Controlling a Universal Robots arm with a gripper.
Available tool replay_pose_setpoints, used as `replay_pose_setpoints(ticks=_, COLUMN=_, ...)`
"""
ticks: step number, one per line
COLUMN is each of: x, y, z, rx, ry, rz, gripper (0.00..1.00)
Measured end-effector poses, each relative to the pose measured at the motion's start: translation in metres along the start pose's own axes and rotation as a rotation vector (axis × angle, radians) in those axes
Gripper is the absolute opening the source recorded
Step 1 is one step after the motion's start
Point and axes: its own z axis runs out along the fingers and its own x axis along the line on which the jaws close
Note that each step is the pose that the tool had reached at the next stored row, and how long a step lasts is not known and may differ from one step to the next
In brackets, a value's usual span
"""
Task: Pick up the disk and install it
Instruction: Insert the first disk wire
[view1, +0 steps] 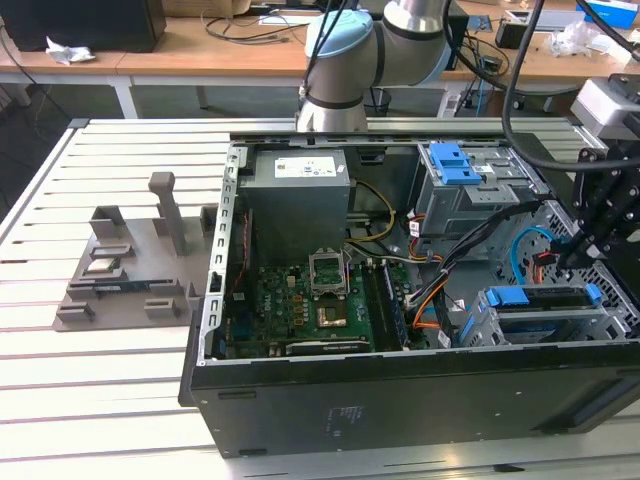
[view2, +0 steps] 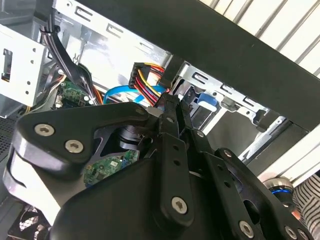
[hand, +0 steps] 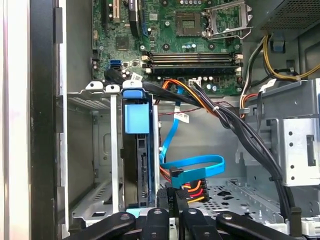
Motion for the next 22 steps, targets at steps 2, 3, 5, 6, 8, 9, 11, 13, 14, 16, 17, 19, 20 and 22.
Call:
replay_pose_setpoints(ticks=2, x=0.0035, y=0.0011, z=0.0008, rx=0.0000, ry=0.0003, rz=0.000, gripper=0.17)
replay_pose_setpoints(ticks=3, x=0.0050, y=0.0019, z=0.0012, rx=0.0000, ry=0.0005, rz=0.000, gripper=0.17)
replay_pose_setpoints(ticks=5, x=0.0105, y=0.0037, z=0.0036, rx=0.0000, ry=0.0008, rz=0.000, gripper=0.17)
replay_pose_setpoints(ticks=6, x=0.0128, y=0.0042, z=0.0052, rx=0.0000, ry=0.0008, rz=0.000, gripper=0.17)
replay_pose_setpoints(ticks=8, x=0.0157, y=0.0054, z=0.0075, rx=0.0000, ry=0.0006, rz=0.000, gripper=0.17)
replay_pose_setpoints(ticks=9, x=0.0163, y=0.0058, z=0.0082, rx=0.0000, ry=0.0005, rz=0.000, gripper=0.17)
replay_pose_setpoints(ticks=11, x=0.0171, y=0.0072, z=0.0097, rx=0.0001, ry=0.0009, rz=0.000, gripper=0.17)
replay_pose_setpoints(ticks=13, x=0.0171, y=0.0075, z=0.0113, rx=0.0001, ry=0.0002, rz=0.000, gripper=0.17)
replay_pose_setpoints(ticks=14, x=0.0171, y=0.0077, z=0.0128, rx=0.0000, ry=0.0000, rz=0.000, gripper=0.17)
replay_pose_setpoints(ticks=16, x=0.0193, y=0.0075, z=0.0154, rx=0.0000, ry=-0.0001, rz=0.000, gripper=0.17)
replay_pose_setpoints(ticks=17, x=0.0201, y=0.0074, z=0.0165, rx=0.0001, ry=0.0000, rz=0.000, gripper=0.17)
replay_pose_setpoints(ticks=19, x=0.0204, y=0.0074, z=0.0167, rx=0.0001, ry=0.0001, rz=0.000, gripper=0.17)
replay_pose_setpoints(ticks=20, x=0.0205, y=0.0075, z=0.0168, rx=0.0000, ry=0.0000, rz=0.000, gripper=0.17)
replay_pose_setpoints(ticks=22, x=0.0206, y=0.0075, z=0.0169, rx=-0.0003, ry=0.0000, rz=0.000, gripper=0.17)
